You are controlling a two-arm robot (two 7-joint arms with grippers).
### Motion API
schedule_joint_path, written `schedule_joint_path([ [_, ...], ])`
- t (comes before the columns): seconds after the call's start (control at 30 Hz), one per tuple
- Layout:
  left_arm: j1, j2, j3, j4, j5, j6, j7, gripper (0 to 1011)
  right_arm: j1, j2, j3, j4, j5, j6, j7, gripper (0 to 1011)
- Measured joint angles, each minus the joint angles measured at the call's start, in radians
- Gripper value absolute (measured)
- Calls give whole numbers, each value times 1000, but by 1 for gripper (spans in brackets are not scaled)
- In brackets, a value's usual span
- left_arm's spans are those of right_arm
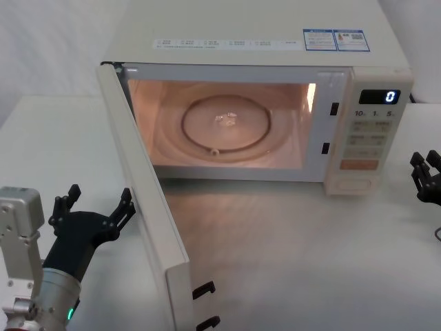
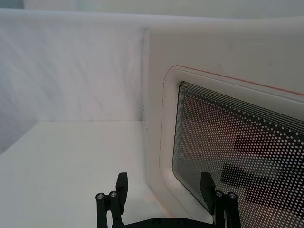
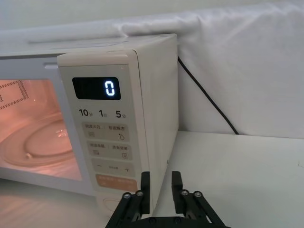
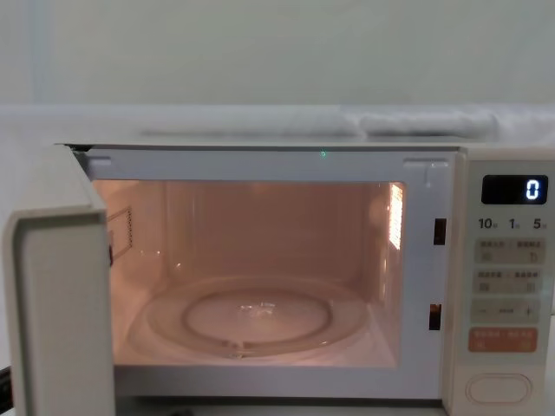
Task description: Press the button to open the microwave door with one hand; close the microwave door with the other hand.
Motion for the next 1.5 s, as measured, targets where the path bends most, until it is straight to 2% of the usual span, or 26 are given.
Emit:
schedule_joint_path([
  [0.3,0,0,0,0,0,0,0,1001,-1,-1,0,-1,-2,0,-2,566],
  [0.37,0,0,0,0,0,0,0,1001,-1,-1,0,-2,-3,0,-3,599],
  [0.43,0,0,0,0,0,0,0,1001,-1,-2,0,-2,-3,0,-3,685],
  [0.47,0,0,0,0,0,0,0,1001,-1,-2,0,-2,-3,0,-3,685],
  [0.5,0,0,0,0,0,0,0,1001,-1,-2,0,-2,-3,0,-3,770],
  [0.7,0,0,0,0,0,0,0,1001,-2,-2,0,-2,-3,0,-4,944],
  [0.83,0,0,0,0,0,0,0,1001,-2,-3,0,-2,-4,0,-4,1002],
  [1.5,0,0,0,0,0,0,0,1001,-2,-3,0,-2,-4,0,-4,1002],
])
